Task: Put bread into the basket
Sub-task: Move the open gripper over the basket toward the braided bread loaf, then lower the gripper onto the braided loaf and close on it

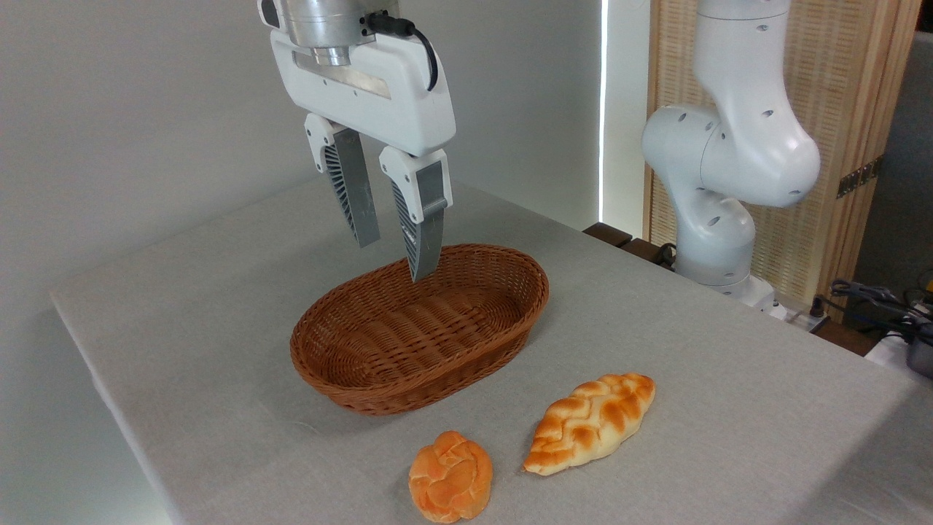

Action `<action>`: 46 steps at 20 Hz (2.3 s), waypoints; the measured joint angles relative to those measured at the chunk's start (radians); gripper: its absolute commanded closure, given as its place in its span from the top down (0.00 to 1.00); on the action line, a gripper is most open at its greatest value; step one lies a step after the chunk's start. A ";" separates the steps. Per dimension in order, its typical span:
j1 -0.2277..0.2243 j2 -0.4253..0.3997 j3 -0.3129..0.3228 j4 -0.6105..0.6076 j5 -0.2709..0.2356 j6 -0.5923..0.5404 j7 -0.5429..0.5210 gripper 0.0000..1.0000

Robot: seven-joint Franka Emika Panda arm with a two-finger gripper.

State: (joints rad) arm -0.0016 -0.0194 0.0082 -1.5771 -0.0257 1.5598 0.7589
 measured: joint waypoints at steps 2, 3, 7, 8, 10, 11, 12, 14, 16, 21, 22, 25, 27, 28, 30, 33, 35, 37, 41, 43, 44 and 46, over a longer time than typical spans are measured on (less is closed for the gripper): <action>-0.001 0.000 -0.005 -0.001 0.000 -0.001 0.004 1.00; -0.001 0.001 -0.011 -0.003 0.000 -0.002 0.004 1.00; -0.007 0.007 -0.040 -0.008 0.000 -0.002 0.003 1.00; -0.008 0.008 -0.042 -0.008 0.000 -0.002 0.003 1.00; -0.008 0.009 -0.042 -0.008 0.000 -0.002 0.003 1.00; -0.008 0.009 -0.042 -0.008 0.000 -0.002 0.003 1.00; -0.008 0.009 -0.041 -0.008 0.000 -0.002 0.003 1.00; -0.008 0.009 -0.041 -0.009 0.000 -0.002 0.003 1.00; -0.008 0.007 -0.041 -0.018 0.000 -0.002 0.003 1.00; -0.007 -0.031 -0.037 -0.108 0.002 0.045 0.016 1.00; -0.007 -0.048 -0.034 -0.143 0.003 0.073 0.022 1.00; -0.007 -0.094 -0.013 -0.227 0.007 0.132 0.047 1.00; -0.006 -0.131 0.015 -0.289 0.008 0.159 0.088 1.00; -0.005 -0.156 0.037 -0.327 0.010 0.165 0.122 1.00; -0.004 -0.194 0.074 -0.386 0.018 0.169 0.178 1.00; -0.002 -0.246 0.121 -0.480 0.041 0.172 0.237 1.00; -0.002 -0.264 0.138 -0.528 0.062 0.176 0.247 1.00; -0.002 -0.269 0.148 -0.568 0.073 0.183 0.250 1.00; -0.002 -0.258 0.166 -0.627 0.099 0.239 0.250 1.00; -0.002 -0.247 0.180 -0.650 0.116 0.283 0.250 1.00; -0.002 -0.240 0.188 -0.664 0.125 0.311 0.250 1.00; -0.002 -0.229 0.199 -0.678 0.137 0.341 0.250 1.00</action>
State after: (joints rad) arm -0.0040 -0.2482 0.2074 -2.2546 0.1108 1.9005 1.0085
